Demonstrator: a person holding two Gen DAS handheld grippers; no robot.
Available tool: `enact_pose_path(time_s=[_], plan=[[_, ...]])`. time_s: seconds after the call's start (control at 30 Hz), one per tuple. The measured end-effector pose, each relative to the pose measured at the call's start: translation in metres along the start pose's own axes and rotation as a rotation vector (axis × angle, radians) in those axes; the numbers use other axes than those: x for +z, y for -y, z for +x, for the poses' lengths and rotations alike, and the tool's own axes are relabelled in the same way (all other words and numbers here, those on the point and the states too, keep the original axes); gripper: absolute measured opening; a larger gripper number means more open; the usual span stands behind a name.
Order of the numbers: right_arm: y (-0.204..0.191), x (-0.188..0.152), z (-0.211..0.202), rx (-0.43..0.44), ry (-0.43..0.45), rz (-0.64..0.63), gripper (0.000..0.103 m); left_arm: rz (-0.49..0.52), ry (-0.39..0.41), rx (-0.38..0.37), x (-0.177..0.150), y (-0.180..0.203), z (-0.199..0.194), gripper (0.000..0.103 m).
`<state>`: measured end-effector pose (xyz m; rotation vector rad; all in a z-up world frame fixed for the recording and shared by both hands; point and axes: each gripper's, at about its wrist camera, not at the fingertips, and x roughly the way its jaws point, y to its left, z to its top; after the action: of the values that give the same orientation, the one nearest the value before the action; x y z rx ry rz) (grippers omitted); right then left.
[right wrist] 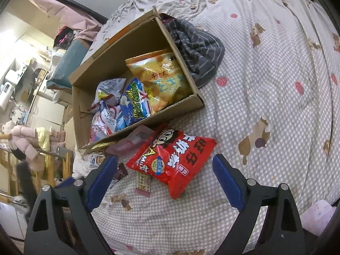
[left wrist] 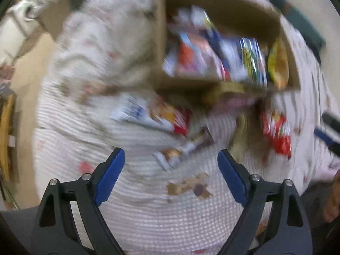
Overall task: Organize snacks
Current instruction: 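Grasp the brown chocolate wafer bar with left tool while right tool grasps red Wang Wang bag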
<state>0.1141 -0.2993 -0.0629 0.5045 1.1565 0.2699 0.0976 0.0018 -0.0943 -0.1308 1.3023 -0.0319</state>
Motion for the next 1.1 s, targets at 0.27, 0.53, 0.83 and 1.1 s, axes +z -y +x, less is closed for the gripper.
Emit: enact_pose_path(time_s=[0.27,0.53,0.83,1.1], plan=[[0.006,0.001,0.004,-0.008,-0.012,0.013,0.093,0.189,-0.066,0.124,0.006,0.038,0.058,0.05],[0.012,0.004,0.008,-0.009,-0.024,0.038,0.093,0.258,-0.067,0.161,-0.008,0.052,0.055,0.022],[0.024,0.003,0.035,0.046,-0.119,0.147,0.093,0.164,-0.048,0.075,-0.023,0.037,0.018,0.014],[0.036,0.002,0.08,0.058,-0.212,0.288,0.093,0.009,0.012,-0.04,-0.024,0.009,-0.024,0.014]])
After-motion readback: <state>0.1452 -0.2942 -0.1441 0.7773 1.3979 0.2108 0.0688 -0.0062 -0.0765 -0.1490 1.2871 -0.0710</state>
